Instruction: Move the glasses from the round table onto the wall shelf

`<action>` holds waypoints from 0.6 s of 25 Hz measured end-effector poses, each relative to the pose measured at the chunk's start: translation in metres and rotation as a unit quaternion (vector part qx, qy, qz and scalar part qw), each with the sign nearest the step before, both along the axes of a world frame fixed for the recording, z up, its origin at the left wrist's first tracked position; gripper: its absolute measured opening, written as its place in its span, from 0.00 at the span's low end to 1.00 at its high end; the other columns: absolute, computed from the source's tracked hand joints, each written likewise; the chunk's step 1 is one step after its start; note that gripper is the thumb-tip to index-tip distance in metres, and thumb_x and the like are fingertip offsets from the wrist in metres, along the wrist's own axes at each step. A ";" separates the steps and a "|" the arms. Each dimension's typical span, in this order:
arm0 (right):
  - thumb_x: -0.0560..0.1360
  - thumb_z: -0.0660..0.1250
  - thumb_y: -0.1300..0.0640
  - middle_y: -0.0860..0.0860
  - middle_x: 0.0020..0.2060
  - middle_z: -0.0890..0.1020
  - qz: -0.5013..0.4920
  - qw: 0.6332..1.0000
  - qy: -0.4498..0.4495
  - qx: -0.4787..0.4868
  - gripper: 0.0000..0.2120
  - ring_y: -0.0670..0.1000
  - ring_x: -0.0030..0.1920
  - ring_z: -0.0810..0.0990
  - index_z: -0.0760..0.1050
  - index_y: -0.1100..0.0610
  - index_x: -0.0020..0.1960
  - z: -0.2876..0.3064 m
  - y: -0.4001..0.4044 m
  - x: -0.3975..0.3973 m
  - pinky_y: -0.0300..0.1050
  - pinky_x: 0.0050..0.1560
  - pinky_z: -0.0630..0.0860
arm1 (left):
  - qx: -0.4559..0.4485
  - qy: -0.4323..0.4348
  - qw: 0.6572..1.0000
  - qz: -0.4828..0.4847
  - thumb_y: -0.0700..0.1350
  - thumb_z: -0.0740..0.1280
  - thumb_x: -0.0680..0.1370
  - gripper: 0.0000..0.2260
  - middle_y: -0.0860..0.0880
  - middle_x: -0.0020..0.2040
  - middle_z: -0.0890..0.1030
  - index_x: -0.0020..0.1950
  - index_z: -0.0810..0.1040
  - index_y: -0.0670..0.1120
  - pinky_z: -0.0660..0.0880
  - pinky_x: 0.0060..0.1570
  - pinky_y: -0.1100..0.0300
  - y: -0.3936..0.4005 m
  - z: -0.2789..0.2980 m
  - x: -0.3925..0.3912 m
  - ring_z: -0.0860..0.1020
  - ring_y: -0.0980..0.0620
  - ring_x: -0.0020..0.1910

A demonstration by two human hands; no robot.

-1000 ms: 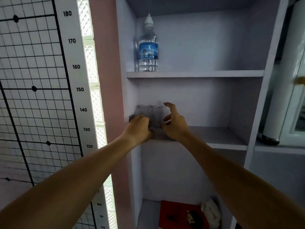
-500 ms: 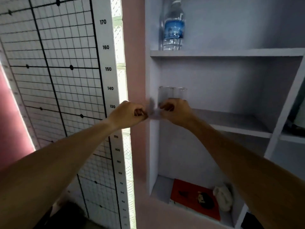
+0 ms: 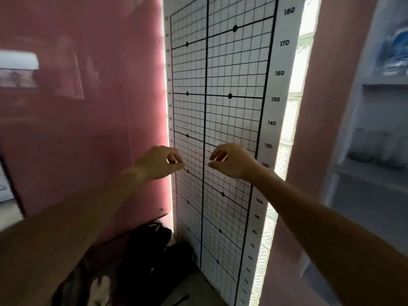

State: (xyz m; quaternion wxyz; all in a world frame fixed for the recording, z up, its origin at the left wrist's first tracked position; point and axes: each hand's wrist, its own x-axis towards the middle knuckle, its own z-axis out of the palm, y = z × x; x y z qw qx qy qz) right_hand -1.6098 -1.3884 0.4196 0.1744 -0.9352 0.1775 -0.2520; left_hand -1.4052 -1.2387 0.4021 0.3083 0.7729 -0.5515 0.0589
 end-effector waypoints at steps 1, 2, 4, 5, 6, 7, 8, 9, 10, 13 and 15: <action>0.73 0.72 0.49 0.47 0.45 0.83 0.016 1.000 0.009 -0.006 0.09 0.45 0.46 0.81 0.80 0.51 0.50 0.000 0.019 0.027 0.44 0.49 0.78 | 0.006 -0.002 1.000 0.022 0.54 0.75 0.71 0.03 0.58 0.35 0.81 0.42 0.82 0.57 0.73 0.37 0.61 0.028 -0.001 0.019 0.78 0.62 0.33; 0.73 0.72 0.49 0.48 0.45 0.84 0.032 0.999 0.013 -0.013 0.09 0.46 0.46 0.81 0.81 0.52 0.50 -0.001 0.037 0.051 0.45 0.50 0.78 | 0.013 -0.001 0.999 0.040 0.52 0.74 0.72 0.03 0.58 0.36 0.81 0.43 0.83 0.56 0.74 0.39 0.60 0.054 -0.002 0.036 0.78 0.61 0.34; 0.72 0.73 0.50 0.49 0.44 0.85 0.071 0.997 0.013 -0.018 0.09 0.47 0.45 0.82 0.83 0.53 0.48 -0.004 0.081 0.100 0.46 0.50 0.79 | 0.020 -0.003 0.997 0.077 0.49 0.74 0.73 0.04 0.55 0.39 0.83 0.46 0.85 0.52 0.74 0.39 0.61 0.111 -0.006 0.072 0.78 0.58 0.36; 0.72 0.73 0.50 0.50 0.43 0.85 0.089 0.996 0.010 -0.012 0.08 0.47 0.44 0.82 0.83 0.54 0.48 -0.006 0.106 0.125 0.45 0.49 0.79 | 0.023 -0.005 0.995 0.093 0.47 0.74 0.73 0.04 0.53 0.40 0.83 0.47 0.85 0.49 0.73 0.38 0.63 0.141 -0.008 0.090 0.77 0.59 0.35; 0.72 0.74 0.51 0.50 0.42 0.85 0.107 0.994 0.010 -0.009 0.08 0.47 0.43 0.82 0.83 0.54 0.48 -0.010 0.131 0.151 0.45 0.48 0.79 | 0.025 -0.002 0.994 0.108 0.45 0.73 0.74 0.05 0.52 0.40 0.83 0.48 0.85 0.48 0.71 0.36 0.67 0.171 -0.010 0.108 0.76 0.59 0.35; 0.71 0.74 0.51 0.50 0.42 0.85 0.124 0.992 0.013 -0.007 0.08 0.47 0.42 0.82 0.84 0.54 0.48 -0.013 0.157 0.177 0.43 0.47 0.78 | 0.027 0.002 0.992 0.123 0.44 0.73 0.74 0.05 0.52 0.40 0.82 0.48 0.85 0.47 0.69 0.35 0.69 0.201 -0.013 0.125 0.75 0.60 0.35; 0.71 0.74 0.51 0.49 0.42 0.85 0.138 0.990 0.020 -0.007 0.08 0.47 0.41 0.81 0.84 0.53 0.48 -0.017 0.183 0.202 0.42 0.46 0.77 | 0.033 0.006 0.990 0.138 0.44 0.73 0.74 0.04 0.53 0.39 0.81 0.48 0.84 0.47 0.69 0.34 0.69 0.229 -0.016 0.142 0.75 0.61 0.34; 0.71 0.74 0.51 0.49 0.42 0.85 0.152 0.988 0.027 -0.004 0.08 0.46 0.41 0.80 0.84 0.53 0.49 -0.021 0.208 0.226 0.41 0.45 0.76 | 0.039 0.011 0.987 0.156 0.45 0.73 0.74 0.04 0.55 0.38 0.80 0.48 0.84 0.48 0.69 0.34 0.70 0.257 -0.020 0.159 0.75 0.62 0.34; 0.71 0.74 0.51 0.49 0.42 0.85 0.166 0.986 0.032 -0.002 0.09 0.46 0.40 0.80 0.84 0.54 0.49 -0.025 0.230 0.249 0.40 0.43 0.75 | 0.043 0.016 0.984 0.173 0.47 0.73 0.74 0.04 0.58 0.38 0.80 0.48 0.83 0.50 0.69 0.34 0.69 0.283 -0.024 0.173 0.76 0.63 0.35; 0.72 0.73 0.53 0.52 0.42 0.85 0.218 0.975 0.041 -0.006 0.09 0.49 0.40 0.80 0.83 0.57 0.49 -0.036 0.298 0.314 0.41 0.41 0.74 | 0.041 0.024 0.974 0.223 0.51 0.72 0.72 0.03 0.61 0.36 0.80 0.45 0.83 0.55 0.70 0.35 0.67 0.364 -0.037 0.213 0.78 0.64 0.36; 0.72 0.73 0.54 0.50 0.39 0.84 0.253 0.966 0.054 -0.005 0.07 0.49 0.40 0.81 0.84 0.56 0.47 -0.043 0.348 0.354 0.41 0.41 0.73 | 0.040 0.030 0.963 0.263 0.53 0.73 0.72 0.04 0.62 0.36 0.80 0.44 0.82 0.56 0.70 0.36 0.66 0.424 -0.046 0.237 0.78 0.65 0.36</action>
